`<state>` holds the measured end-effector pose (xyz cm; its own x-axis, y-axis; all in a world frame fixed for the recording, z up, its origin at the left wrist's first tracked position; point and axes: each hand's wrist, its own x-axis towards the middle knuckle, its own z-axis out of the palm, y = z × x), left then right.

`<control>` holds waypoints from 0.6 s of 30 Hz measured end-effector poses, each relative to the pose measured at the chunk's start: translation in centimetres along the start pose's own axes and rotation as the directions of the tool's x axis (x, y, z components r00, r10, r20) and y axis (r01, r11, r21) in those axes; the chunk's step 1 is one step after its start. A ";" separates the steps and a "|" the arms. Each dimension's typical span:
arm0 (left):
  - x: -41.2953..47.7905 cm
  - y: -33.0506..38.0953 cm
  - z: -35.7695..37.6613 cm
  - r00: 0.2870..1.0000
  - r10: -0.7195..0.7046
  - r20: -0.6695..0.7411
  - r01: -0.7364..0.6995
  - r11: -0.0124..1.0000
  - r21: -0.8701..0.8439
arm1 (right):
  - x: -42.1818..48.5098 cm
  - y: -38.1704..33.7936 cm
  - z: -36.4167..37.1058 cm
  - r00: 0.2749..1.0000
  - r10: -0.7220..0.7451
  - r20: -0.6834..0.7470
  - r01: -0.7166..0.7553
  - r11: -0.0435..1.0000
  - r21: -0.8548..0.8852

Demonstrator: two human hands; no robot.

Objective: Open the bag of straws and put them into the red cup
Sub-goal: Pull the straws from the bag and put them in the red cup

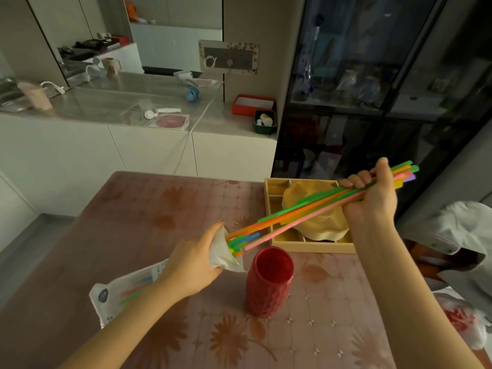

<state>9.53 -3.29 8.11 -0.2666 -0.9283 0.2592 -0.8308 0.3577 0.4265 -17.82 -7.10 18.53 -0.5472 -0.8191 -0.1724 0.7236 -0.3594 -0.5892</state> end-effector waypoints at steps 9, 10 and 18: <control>0.0 -2.1 0.5 0.996 -0.080 0.034 0.079 0.996 0.038 | 1.1 -4.2 -0.7 0.988 -0.145 0.051 0.147 0.988 -0.037; 0.1 -2.2 0.4 0.995 -0.092 0.039 0.090 0.995 0.034 | 1.1 -4.4 -0.6 0.987 -0.151 0.061 0.155 0.984 -0.086; 0.7 -2.8 0.2 0.993 -0.105 0.045 0.104 0.994 0.030 | 0.2 -4.8 1.6 0.958 -0.069 0.278 0.168 0.921 -0.350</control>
<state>11.56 -5.00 6.88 -0.1993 -0.9643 0.1741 -0.8683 0.2561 0.4247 -20.79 -6.24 22.57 -0.4575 -0.8841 0.0949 0.4275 -0.3123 -0.8484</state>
